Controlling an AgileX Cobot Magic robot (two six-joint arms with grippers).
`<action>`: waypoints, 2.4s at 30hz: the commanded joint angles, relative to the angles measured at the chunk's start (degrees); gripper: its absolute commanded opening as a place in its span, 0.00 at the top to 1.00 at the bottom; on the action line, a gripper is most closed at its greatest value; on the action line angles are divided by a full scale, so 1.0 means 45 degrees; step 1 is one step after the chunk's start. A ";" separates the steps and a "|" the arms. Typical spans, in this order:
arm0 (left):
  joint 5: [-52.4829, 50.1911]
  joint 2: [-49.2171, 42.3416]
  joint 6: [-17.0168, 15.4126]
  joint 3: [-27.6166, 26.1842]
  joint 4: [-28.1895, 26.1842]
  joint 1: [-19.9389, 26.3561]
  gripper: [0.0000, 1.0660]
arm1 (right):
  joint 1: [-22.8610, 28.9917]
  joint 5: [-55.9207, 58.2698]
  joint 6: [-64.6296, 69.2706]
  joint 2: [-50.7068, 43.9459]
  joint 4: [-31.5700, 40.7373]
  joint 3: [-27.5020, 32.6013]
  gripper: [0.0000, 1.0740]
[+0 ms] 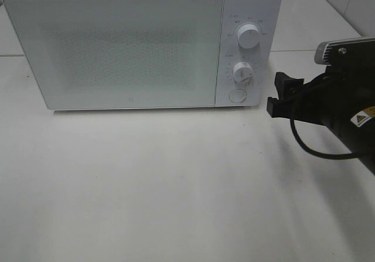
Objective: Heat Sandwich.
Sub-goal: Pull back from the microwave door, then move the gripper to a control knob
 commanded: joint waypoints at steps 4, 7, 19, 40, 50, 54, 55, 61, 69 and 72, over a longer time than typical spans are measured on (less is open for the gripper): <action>-0.0025 -0.0344 -0.0089 0.0038 -0.0102 -0.0038 0.08 | 0.1057 -0.1006 -0.0242 0.0993 0.1375 -0.0573 0.30; -0.0025 -0.0344 -0.0089 0.0038 -0.0102 -0.0038 0.08 | 0.1222 -0.1006 -0.0446 0.1502 0.1464 -0.1057 0.30; -0.0025 -0.0344 -0.0089 0.0038 -0.0102 -0.0038 0.08 | 0.1286 -0.1197 -0.0267 0.3756 0.1744 -0.2992 0.30; -0.0025 -0.0344 -0.0089 0.0038 -0.0102 -0.0038 0.08 | 0.1248 -0.1235 0.0280 0.5768 0.2445 -0.5590 0.30; -0.0025 -0.0344 -0.0089 0.0038 -0.0102 -0.0038 0.08 | 0.1019 -0.1184 0.0357 0.6659 0.2254 -0.6213 0.30; -0.0025 -0.0344 -0.0089 0.0038 -0.0102 -0.0038 0.08 | 0.0815 -0.1210 0.0395 0.6659 0.2024 -0.6213 0.30; -0.0025 -0.0344 -0.0089 0.0038 -0.0102 -0.0038 0.08 | 0.0802 -0.1197 0.0395 0.6659 0.1948 -0.6252 0.30; -0.0025 -0.0344 -0.0089 0.0038 -0.0102 -0.0038 0.08 | 0.0802 -0.1184 0.0395 0.6774 0.1948 -0.6366 0.30; -0.0025 -0.0344 -0.0089 0.0038 -0.0102 -0.0038 0.08 | 0.0802 -0.0993 0.0395 0.6799 0.1808 -0.6494 0.30; -0.0025 -0.0344 -0.0089 0.0038 -0.0102 -0.0038 0.08 | 0.0802 -0.0993 0.0382 0.6799 0.1770 -0.6494 0.30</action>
